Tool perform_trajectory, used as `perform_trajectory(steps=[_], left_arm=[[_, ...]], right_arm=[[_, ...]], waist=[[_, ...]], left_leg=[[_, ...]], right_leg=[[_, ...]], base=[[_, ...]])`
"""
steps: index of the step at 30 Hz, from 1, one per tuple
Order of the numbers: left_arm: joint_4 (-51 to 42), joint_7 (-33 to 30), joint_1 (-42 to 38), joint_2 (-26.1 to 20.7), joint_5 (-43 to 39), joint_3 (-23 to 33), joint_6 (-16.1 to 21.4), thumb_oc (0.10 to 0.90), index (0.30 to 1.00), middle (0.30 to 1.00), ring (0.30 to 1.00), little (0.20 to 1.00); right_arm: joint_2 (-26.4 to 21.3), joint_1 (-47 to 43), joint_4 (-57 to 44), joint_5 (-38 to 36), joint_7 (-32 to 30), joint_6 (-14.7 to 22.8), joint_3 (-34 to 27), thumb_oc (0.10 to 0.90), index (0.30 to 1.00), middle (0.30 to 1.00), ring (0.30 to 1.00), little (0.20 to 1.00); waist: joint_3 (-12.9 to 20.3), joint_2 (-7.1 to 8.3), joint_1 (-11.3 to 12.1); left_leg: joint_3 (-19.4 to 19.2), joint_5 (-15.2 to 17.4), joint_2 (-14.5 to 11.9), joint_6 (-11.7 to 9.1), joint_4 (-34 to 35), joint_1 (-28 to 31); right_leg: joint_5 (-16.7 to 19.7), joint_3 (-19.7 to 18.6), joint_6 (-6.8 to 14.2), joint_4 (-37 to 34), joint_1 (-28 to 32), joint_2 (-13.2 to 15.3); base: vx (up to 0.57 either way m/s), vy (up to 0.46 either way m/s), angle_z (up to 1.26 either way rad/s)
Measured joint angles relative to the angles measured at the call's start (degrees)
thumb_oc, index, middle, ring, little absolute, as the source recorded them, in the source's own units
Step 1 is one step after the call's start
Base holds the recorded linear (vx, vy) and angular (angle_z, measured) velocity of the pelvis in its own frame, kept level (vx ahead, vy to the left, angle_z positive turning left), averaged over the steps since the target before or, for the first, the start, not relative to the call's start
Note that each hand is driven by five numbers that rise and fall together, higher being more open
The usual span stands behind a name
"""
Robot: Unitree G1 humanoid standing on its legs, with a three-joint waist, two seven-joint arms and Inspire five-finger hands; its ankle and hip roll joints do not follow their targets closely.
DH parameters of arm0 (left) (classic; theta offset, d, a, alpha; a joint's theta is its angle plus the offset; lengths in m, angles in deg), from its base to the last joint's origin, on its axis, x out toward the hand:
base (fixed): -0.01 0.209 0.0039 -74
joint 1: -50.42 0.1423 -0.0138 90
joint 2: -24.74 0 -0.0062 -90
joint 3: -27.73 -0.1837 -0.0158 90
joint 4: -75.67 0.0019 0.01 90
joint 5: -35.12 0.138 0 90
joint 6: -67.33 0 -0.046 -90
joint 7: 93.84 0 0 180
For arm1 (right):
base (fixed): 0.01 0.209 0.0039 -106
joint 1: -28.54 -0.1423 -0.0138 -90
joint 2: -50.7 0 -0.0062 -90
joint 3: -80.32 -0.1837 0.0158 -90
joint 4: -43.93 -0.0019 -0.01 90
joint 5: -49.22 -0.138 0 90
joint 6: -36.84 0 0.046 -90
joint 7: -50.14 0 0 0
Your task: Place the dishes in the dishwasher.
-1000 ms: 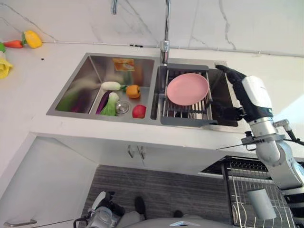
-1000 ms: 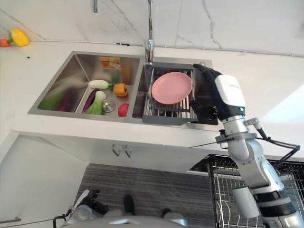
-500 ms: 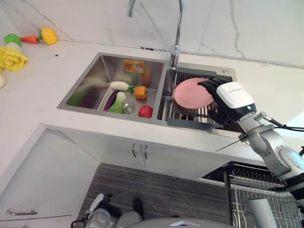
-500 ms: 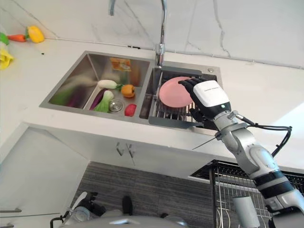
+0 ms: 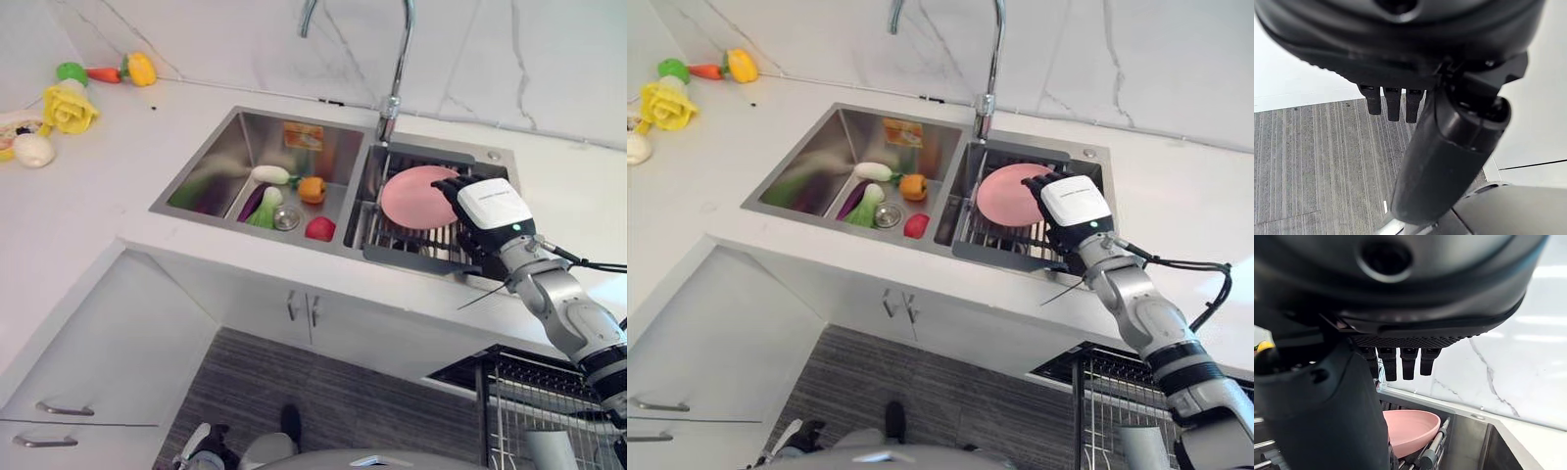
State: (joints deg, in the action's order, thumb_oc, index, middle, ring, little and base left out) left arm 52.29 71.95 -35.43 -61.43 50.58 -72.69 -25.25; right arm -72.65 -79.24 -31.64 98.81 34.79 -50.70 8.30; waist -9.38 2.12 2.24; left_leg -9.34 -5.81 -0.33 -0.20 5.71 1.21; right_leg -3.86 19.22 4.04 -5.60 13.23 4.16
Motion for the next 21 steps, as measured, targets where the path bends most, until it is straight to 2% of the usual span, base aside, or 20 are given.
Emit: perform_trajectory(steps=[9,12,16,21], left_arm=[[0.03,-0.44,-0.13,0.09,-0.25,0.01,0.30,0.800,0.900,0.900,0.900,0.900],[0.03,-0.54,-0.20,0.09,-0.34,0.00,0.81,0.800,0.900,0.900,0.900,0.900],[0.13,-0.71,-0.10,0.14,-1.38,0.01,1.10,0.800,0.900,0.900,0.900,0.900],[0.72,-1.06,0.09,0.16,-2.47,0.02,1.19,0.800,0.900,0.900,0.900,0.900]], right_arm=[[2.78,-0.03,4.27,1.09,-2.75,-1.49,1.43,0.800,0.900,0.900,0.900,0.900],[2.88,-0.17,6.70,2.21,-3.46,-2.24,1.55,0.800,0.900,0.900,0.900,0.900],[4.12,-2.70,14.03,2.87,-4.00,-3.41,4.07,0.800,0.900,0.900,0.900,0.900],[4.41,-4.86,18.52,5.14,-5.98,-5.00,5.54,0.800,0.900,0.900,0.900,0.900]], waist=[[0.01,-0.02,1.22],[0.00,-0.01,2.49],[-0.01,-0.01,3.87],[-0.06,0.03,4.89]], left_leg=[[2.24,-0.51,0.65,0.18,0.10,-1.11],[2.63,-0.89,0.80,0.55,0.09,-1.39],[4.23,-1.04,1.18,0.23,0.08,-2.16],[5.25,-1.24,1.68,0.39,0.10,-2.65]], right_leg=[[-0.06,2.44,-0.32,-0.02,0.00,0.10],[-0.05,2.92,-0.33,-0.01,-0.09,0.13],[-0.07,4.59,-0.37,-0.03,-0.11,0.09],[-0.16,6.21,-0.49,-0.06,0.07,0.22]], base=[[-0.01,-0.005,0.14],[-0.01,-0.011,0.11],[0.00,-0.013,0.19],[0.01,-0.027,0.18]])
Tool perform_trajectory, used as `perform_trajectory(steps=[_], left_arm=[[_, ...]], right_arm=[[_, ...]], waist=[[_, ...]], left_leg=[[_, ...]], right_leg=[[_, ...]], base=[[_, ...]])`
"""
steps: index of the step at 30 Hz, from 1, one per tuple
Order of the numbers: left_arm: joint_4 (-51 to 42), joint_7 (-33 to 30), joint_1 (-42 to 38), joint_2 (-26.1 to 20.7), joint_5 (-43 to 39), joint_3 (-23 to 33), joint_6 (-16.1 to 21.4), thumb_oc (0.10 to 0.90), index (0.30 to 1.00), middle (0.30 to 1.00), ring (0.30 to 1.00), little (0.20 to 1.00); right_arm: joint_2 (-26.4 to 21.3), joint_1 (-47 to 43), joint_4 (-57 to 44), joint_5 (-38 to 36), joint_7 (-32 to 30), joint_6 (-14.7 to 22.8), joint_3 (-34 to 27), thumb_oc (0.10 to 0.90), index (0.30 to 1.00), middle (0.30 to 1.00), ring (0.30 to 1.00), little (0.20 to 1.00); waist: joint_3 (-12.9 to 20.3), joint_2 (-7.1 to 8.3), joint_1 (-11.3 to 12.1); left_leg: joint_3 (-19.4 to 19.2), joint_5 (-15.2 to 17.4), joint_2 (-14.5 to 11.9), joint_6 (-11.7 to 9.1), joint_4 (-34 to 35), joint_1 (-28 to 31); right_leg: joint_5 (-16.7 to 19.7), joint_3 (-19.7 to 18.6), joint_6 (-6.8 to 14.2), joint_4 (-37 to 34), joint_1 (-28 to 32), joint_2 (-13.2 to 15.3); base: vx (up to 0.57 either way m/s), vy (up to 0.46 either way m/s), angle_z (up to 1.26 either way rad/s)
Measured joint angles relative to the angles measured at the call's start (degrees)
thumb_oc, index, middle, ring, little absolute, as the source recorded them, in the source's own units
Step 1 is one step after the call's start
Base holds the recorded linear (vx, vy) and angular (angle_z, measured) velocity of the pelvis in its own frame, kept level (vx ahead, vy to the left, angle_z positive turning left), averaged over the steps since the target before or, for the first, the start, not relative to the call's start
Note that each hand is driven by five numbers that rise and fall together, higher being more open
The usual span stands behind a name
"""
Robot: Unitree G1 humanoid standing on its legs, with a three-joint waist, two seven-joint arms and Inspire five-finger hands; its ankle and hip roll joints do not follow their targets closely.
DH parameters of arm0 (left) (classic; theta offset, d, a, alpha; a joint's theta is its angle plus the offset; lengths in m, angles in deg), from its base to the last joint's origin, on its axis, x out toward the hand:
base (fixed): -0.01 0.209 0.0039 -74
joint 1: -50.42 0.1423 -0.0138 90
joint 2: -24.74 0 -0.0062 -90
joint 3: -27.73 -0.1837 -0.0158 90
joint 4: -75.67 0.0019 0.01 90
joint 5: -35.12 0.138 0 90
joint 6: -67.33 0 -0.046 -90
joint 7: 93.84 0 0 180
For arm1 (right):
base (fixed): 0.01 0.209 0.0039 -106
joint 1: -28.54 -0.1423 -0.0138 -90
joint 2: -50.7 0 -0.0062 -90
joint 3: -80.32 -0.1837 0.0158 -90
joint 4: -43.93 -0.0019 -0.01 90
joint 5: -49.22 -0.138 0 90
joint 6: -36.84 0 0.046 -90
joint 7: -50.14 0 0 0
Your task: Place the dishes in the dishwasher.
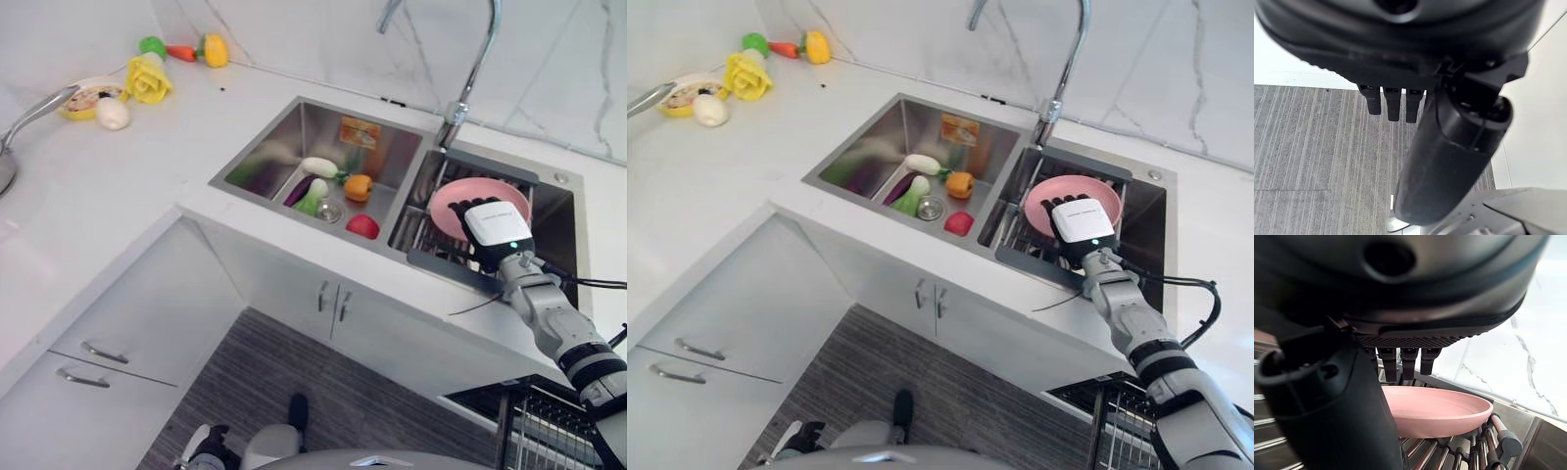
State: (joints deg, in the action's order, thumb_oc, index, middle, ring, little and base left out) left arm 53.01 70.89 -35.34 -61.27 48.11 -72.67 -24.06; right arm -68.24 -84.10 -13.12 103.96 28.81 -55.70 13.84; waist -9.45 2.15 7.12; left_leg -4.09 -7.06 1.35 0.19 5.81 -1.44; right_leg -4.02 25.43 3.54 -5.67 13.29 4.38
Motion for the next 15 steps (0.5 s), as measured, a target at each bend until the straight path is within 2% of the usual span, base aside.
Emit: perform_trajectory(steps=[1,2,4,10,15], left_arm=[[0.25,-0.07,-0.16,0.00,-0.05,0.00,0.02,0.800,0.900,0.900,0.900,0.900],[0.32,-0.21,-0.18,-0.02,-0.06,0.02,0.02,0.800,0.900,0.900,0.900,0.900],[0.45,-0.69,0.00,-0.04,-0.11,0.10,0.05,0.800,0.900,0.900,0.900,0.900],[0.61,-1.16,-0.04,-0.04,-1.27,0.12,0.17,0.800,0.900,0.900,0.900,0.900],[0.50,-1.87,0.11,0.05,-2.27,0.11,0.94,0.800,0.900,0.900,0.900,0.900]], right_arm=[[0.00,-0.34,0.69,0.59,-0.31,-0.59,0.15,0.595,0.592,0.592,0.592,0.592],[0.00,-0.34,0.70,0.95,-0.50,-1.19,0.14,0.547,0.521,0.521,0.521,0.521],[0.00,-0.36,0.85,2.19,-2.02,-2.16,0.14,0.400,0.300,0.300,0.300,0.300],[0.14,-0.35,1.65,2.73,-4.39,-3.87,0.13,0.400,0.300,0.300,0.300,0.300],[0.14,-0.30,1.22,2.72,-9.00,-5.64,-0.09,0.400,0.300,0.300,0.300,0.300]], waist=[[0.00,0.00,0.00],[0.00,0.00,-0.10],[-0.02,-0.02,0.03],[-0.14,-0.24,-0.16],[-0.22,-0.71,-0.89]], left_leg=[[-0.01,-0.02,0.03,0.04,-0.01,-0.13],[-0.01,-0.11,0.05,0.21,-0.01,-0.34],[0.00,-0.45,0.10,0.22,-0.02,-0.73],[0.15,-0.55,0.17,0.19,-0.01,-1.11],[0.19,-0.57,0.20,0.15,-0.01,-1.73]], right_leg=[[-0.01,0.38,-0.01,0.00,-0.01,0.03],[-0.03,0.83,-0.06,-0.01,-0.05,0.02],[-0.06,1.51,-0.10,-0.02,-0.12,0.01],[-0.06,2.37,-0.11,-0.21,-0.13,0.00],[-0.04,3.32,-0.13,-0.22,-0.13,-0.01]], base=[[0.01,-0.011,0.18],[0.01,-0.016,0.20],[0.00,-0.019,0.18],[0.00,-0.016,0.08],[-0.01,-0.005,0.08]])
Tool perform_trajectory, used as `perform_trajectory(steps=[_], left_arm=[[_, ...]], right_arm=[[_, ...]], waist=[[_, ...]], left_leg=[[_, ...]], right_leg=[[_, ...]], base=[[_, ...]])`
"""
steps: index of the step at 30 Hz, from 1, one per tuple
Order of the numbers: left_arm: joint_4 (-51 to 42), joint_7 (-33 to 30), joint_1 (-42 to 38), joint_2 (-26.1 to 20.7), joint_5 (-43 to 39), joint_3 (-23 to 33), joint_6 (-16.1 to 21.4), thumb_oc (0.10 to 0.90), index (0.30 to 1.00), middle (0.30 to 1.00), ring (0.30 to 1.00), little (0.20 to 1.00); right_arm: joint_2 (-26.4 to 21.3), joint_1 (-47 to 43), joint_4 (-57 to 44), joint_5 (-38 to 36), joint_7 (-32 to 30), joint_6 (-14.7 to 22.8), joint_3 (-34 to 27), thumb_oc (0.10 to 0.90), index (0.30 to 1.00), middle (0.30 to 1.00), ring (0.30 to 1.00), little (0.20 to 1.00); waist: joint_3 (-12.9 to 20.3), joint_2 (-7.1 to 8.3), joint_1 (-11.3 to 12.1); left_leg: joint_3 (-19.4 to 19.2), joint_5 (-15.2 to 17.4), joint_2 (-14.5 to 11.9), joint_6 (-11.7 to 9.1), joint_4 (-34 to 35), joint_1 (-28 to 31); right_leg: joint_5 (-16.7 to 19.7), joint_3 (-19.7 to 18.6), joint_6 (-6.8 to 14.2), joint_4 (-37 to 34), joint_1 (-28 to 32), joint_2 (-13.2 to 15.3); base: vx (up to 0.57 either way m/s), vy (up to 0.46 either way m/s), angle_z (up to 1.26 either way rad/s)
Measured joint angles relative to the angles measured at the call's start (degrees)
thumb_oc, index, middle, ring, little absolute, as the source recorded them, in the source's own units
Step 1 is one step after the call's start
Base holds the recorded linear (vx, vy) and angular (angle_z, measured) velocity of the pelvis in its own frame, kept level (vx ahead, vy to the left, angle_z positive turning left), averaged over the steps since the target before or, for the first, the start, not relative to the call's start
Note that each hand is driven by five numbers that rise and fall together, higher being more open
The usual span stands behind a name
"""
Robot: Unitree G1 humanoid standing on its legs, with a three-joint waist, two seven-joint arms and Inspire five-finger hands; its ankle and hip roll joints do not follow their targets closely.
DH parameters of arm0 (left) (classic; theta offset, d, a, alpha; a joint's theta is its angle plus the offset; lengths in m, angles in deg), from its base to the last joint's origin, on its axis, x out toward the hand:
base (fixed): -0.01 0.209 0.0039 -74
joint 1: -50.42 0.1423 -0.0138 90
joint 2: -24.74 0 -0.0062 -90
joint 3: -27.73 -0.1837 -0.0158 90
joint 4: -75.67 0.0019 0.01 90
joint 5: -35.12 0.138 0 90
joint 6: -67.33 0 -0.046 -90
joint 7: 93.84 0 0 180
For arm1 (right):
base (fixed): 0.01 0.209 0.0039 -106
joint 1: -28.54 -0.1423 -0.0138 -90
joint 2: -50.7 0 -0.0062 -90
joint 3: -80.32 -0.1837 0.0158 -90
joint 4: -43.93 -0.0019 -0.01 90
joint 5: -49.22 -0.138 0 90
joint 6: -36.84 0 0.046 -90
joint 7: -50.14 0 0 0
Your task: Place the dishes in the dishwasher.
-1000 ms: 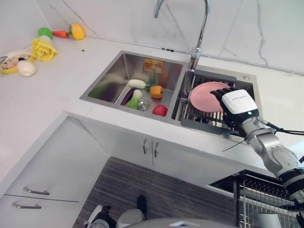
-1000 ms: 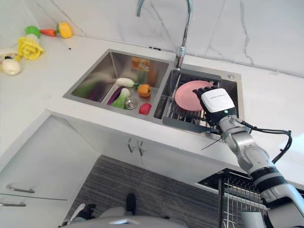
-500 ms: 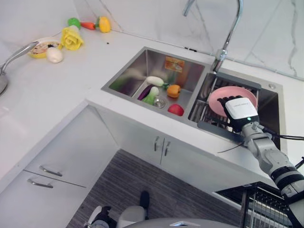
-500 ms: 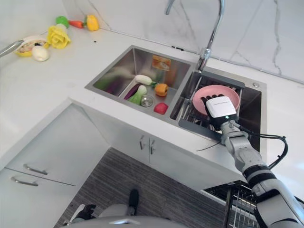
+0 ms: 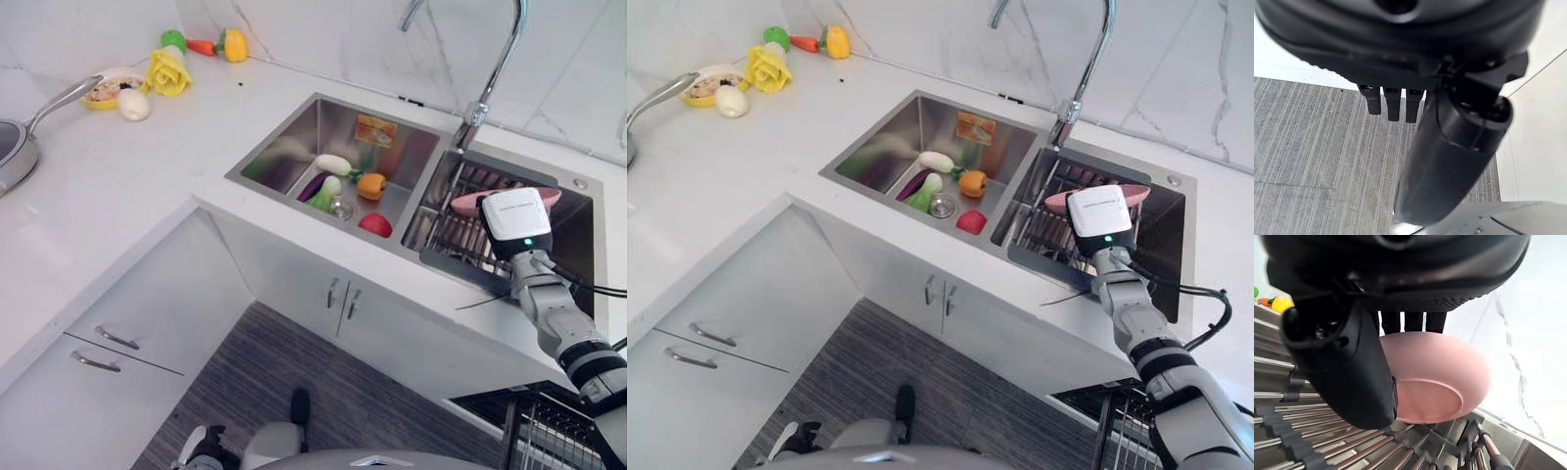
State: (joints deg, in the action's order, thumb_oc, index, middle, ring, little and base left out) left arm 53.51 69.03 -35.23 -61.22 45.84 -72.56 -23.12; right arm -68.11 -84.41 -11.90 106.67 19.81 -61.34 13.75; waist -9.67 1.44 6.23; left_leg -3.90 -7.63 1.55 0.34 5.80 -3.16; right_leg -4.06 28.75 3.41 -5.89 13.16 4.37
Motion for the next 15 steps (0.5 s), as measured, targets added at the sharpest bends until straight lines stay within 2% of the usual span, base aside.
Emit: perform_trajectory(steps=[5,9,11,12,15], left_arm=[[-0.19,-0.05,-0.17,0.15,-0.23,0.01,0.02,0.800,0.900,0.900,0.900,0.900],[-0.34,-0.02,-0.23,0.51,-0.23,0.06,-0.03,0.800,0.900,0.900,0.900,0.900],[-0.68,-0.04,-0.14,0.61,-0.23,0.19,-0.03,0.800,0.900,0.900,0.900,0.900],[-1.42,-0.02,-0.23,0.77,-0.19,0.28,-0.09,0.800,0.900,0.900,0.900,0.900],[-2.85,-0.05,-0.15,1.20,-0.06,0.30,-0.12,0.800,0.900,0.900,0.900,0.900]], right_arm=[[-0.03,0.89,-0.95,-0.05,-0.50,-0.49,-2.07,0.400,0.300,0.300,0.300,0.300],[-0.18,4.32,-6.12,-0.12,-1.16,-0.62,-7.03,0.400,0.300,0.300,0.300,0.300],[-0.30,6.62,-9.91,-0.18,-1.19,-0.60,-9.32,0.400,0.300,0.300,0.300,0.300],[-0.19,10.62,-15.25,-0.28,-1.20,-0.31,-13.20,0.400,0.300,0.300,0.300,0.300],[0.38,14.87,-22.42,-0.37,-1.98,-0.15,-17.99,0.400,0.300,0.300,0.300,0.300]], waist=[[-0.02,-0.92,-0.26],[-0.37,-1.79,-0.33],[-0.52,-2.03,-0.30],[-0.76,-2.22,-0.37],[-1.12,-2.65,-0.52]], left_leg=[[0.25,-0.26,0.02,-0.37,-0.02,-0.01],[0.40,-0.31,0.04,-0.45,-0.10,-0.09],[0.64,-0.34,0.12,-0.45,-0.07,-0.25],[1.27,-0.40,0.32,-0.41,-0.25,-0.36],[1.40,-0.64,0.58,-0.16,-0.27,-0.72]], right_leg=[[0.06,0.95,-0.05,0.00,-0.02,0.04],[0.06,1.23,-0.07,0.00,-0.02,0.06],[0.04,1.52,-0.10,0.02,-0.07,0.05],[-0.02,1.83,-0.15,0.19,-0.09,0.10],[-0.08,2.16,-0.17,0.24,-0.31,0.25]], base=[[-0.01,-0.002,0.05],[-0.01,0.002,0.03],[0.01,0.014,0.06],[0.01,0.008,0.12],[0.01,0.002,0.06]])
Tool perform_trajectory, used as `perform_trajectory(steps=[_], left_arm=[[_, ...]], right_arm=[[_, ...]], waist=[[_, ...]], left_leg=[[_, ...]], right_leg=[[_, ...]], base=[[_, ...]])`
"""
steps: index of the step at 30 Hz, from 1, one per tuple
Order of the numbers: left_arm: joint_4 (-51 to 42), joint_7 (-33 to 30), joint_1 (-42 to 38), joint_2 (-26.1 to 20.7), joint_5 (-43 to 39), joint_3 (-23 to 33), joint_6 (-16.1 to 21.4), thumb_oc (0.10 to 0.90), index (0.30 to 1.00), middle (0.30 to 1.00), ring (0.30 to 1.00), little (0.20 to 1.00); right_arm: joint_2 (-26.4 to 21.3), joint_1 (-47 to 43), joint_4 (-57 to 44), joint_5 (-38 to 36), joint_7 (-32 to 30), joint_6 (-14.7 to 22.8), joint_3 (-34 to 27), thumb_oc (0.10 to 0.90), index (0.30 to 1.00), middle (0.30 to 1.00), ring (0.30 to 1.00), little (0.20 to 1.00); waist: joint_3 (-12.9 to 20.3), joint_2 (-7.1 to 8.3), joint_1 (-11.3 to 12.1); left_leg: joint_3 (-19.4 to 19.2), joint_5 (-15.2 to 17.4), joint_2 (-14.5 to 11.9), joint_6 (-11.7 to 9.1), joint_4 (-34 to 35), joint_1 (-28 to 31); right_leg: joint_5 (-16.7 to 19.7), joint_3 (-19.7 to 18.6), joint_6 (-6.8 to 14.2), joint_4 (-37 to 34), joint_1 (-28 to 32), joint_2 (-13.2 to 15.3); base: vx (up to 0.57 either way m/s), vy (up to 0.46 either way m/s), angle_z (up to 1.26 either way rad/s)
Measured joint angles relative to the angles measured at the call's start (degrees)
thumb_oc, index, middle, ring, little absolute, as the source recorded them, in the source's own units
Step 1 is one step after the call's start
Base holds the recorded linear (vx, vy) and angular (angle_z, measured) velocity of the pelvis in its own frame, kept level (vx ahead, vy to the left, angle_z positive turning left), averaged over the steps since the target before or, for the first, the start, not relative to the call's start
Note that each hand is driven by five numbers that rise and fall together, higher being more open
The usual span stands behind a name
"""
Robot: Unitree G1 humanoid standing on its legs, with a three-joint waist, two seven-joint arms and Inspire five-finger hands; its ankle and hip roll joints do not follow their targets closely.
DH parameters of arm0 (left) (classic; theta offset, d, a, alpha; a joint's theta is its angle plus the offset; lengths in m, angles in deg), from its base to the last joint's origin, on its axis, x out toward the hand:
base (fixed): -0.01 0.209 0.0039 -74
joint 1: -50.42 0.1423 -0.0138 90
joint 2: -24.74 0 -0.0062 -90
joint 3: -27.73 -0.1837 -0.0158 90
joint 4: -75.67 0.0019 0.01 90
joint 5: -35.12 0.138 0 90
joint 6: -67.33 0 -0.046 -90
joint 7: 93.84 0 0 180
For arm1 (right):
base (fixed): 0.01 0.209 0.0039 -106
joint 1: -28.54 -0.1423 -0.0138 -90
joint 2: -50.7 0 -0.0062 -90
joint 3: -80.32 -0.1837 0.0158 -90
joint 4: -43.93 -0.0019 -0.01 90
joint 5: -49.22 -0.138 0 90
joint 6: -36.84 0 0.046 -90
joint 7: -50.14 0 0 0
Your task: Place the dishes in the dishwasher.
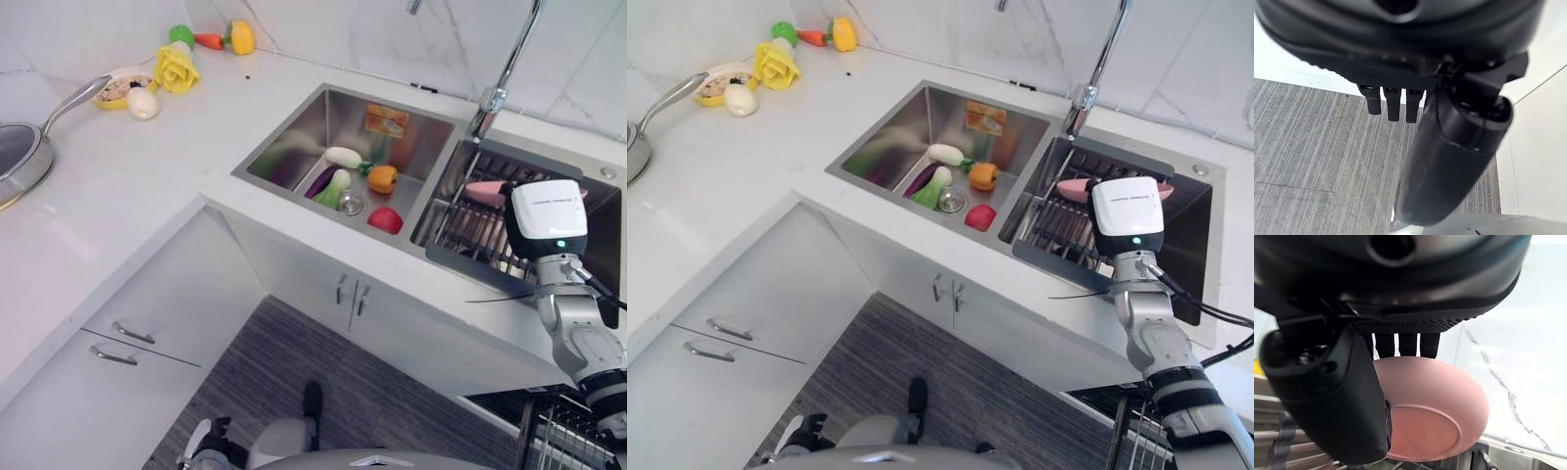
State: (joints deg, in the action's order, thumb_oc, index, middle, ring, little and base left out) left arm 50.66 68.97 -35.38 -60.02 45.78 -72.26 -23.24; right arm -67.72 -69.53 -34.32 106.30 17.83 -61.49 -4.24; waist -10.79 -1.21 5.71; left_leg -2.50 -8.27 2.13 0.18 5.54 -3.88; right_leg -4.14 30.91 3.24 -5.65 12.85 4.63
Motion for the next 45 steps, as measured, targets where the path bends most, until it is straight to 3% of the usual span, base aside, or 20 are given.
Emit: perform_trajectory(steps=[4,14,16,20,25,27,28,31,32,34,39,45], left_arm=[[-1.99,-0.11,0.07,-0.05,0.55,0.17,-0.10,0.800,0.900,0.900,0.900,0.900],[-2.52,-0.04,-0.02,-1.25,3.84,-0.29,-1.42,0.800,0.900,0.900,0.900,0.900],[-2.55,0.02,0.66,-1.45,5.52,-0.51,-1.67,0.800,0.900,0.900,0.900,0.900],[-3.28,-0.02,1.92,-1.58,5.84,-0.40,-2.07,0.800,0.900,0.900,0.900,0.900],[-5.08,-0.12,1.30,-0.99,5.84,-0.30,-1.93,0.800,0.900,0.900,0.900,0.900],[-5.73,-0.39,1.31,-0.37,5.85,-0.21,-0.94,0.800,0.900,0.900,0.900,0.900],[-6.26,-0.50,0.48,0.58,5.82,-0.38,-0.73,0.800,0.900,0.900,0.900,0.900],[-6.18,-0.70,-0.22,1.89,5.69,-0.47,-0.63,0.800,0.900,0.900,0.900,0.900],[-6.22,-1.03,-1.14,2.58,5.67,-1.03,-0.04,0.800,0.900,0.900,0.900,0.900],[-6.03,-1.10,-1.48,2.96,5.64,-1.64,-0.03,0.800,0.900,0.900,0.900,0.900],[-5.60,-1.07,-1.75,4.22,5.65,-2.73,0.22,0.800,0.900,0.900,0.900,0.900],[-3.15,-0.85,-1.32,4.13,5.69,-3.02,0.04,0.800,0.900,0.900,0.900,0.900]], right_arm=[[2.29,6.06,-11.90,0.02,-2.05,2.13,-7.23,0.400,0.300,0.300,0.300,0.300],[5.43,12.60,-24.78,0.13,-5.63,5.38,-14.58,0.400,0.300,0.300,0.300,0.300],[7.80,16.27,-26.73,0.06,-6.14,5.68,-18.40,0.400,0.300,0.300,0.300,0.300],[10.94,19.60,-26.82,-0.79,-6.90,3.67,-22.68,0.400,0.300,0.300,0.300,0.300],[13.53,22.69,-26.88,-3.33,-8.76,1.20,-26.29,0.400,0.300,0.300,0.300,0.300],[13.70,23.00,-26.81,-4.51,-9.23,0.13,-26.43,0.400,0.300,0.300,0.300,0.300],[13.89,24.07,-26.83,-5.06,-9.83,0.08,-27.06,0.400,0.300,0.300,0.300,0.300],[15.86,24.51,-26.80,-5.79,-10.81,0.29,-25.88,0.400,0.300,0.300,0.300,0.300],[16.15,25.78,-26.71,-6.81,-10.99,0.07,-26.10,0.400,0.300,0.300,0.300,0.300],[17.04,26.07,-25.90,-7.46,-11.09,0.11,-24.97,0.400,0.300,0.300,0.300,0.300],[17.50,29.53,-22.07,-8.66,-10.78,0.35,-20.82,0.400,0.300,0.300,0.300,0.300],[17.41,31.18,-12.84,-9.98,-9.26,1.06,-16.38,0.400,0.300,0.300,0.300,0.300]], waist=[[-0.58,0.56,-0.19],[-1.75,2.46,-3.99],[-1.74,2.51,-7.26],[-1.65,2.17,-10.86],[-0.93,0.62,-16.20],[-0.71,0.24,-16.88],[-0.28,-0.39,-18.65],[0.00,-0.90,-19.34],[0.20,-1.25,-21.43],[0.24,-1.21,-22.19],[0.22,-1.20,-22.75],[0.04,-1.21,-21.30]], left_leg=[[-0.11,-0.15,0.22,0.42,-0.02,-0.17],[-5.73,1.62,-0.31,0.38,-0.01,1.50],[-8.54,1.94,-0.66,0.86,-0.01,2.18],[-14.73,3.26,-2.38,0.10,0.01,4.59],[-15.89,4.26,-3.58,-1.29,0.29,6.86],[-15.85,4.26,-4.04,-1.31,0.30,7.55],[-15.85,4.69,-4.27,-1.92,0.31,8.22],[-18.91,5.43,-4.78,-2.31,0.32,9.15],[-18.76,5.65,-4.80,-2.35,0.31,9.20],[-19.51,6.12,-4.98,-2.53,0.32,9.45],[-20.78,6.20,-5.20,-2.49,0.32,9.50],[-20.11,6.53,-5.46,-2.64,0.33,8.82]], right_leg=[[-0.02,-0.38,0.02,0.03,-0.25,0.25],[-0.09,-6.24,0.41,-0.02,-1.47,1.45],[0.11,-9.24,0.83,0.31,-2.34,1.81],[0.96,-16.67,1.59,0.31,-3.81,1.88],[1.63,-22.30,1.56,0.10,-4.09,1.36],[2.09,-23.61,1.86,0.06,-4.28,1.36],[2.26,-24.36,1.95,0.11,-4.62,1.24],[2.56,-27.77,2.05,0.06,-5.20,1.08],[2.87,-28.26,1.96,0.10,-5.85,1.08],[2.94,-29.18,1.99,0.15,-6.09,0.88],[3.53,-30.47,2.13,0.05,-6.69,0.77],[3.77,-29.69,1.94,-0.18,-7.03,0.53]], base=[[0.00,0.007,-0.02],[0.01,0.050,-0.32],[0.03,0.079,-0.66],[0.04,0.067,-0.97],[0.04,0.051,-0.70],[0.05,0.068,-0.69],[0.02,0.064,-0.59],[0.02,0.040,-0.62],[0.03,0.042,-0.43],[0.01,0.019,-0.24],[-0.01,0.003,-0.16],[-0.02,-0.014,0.07]])
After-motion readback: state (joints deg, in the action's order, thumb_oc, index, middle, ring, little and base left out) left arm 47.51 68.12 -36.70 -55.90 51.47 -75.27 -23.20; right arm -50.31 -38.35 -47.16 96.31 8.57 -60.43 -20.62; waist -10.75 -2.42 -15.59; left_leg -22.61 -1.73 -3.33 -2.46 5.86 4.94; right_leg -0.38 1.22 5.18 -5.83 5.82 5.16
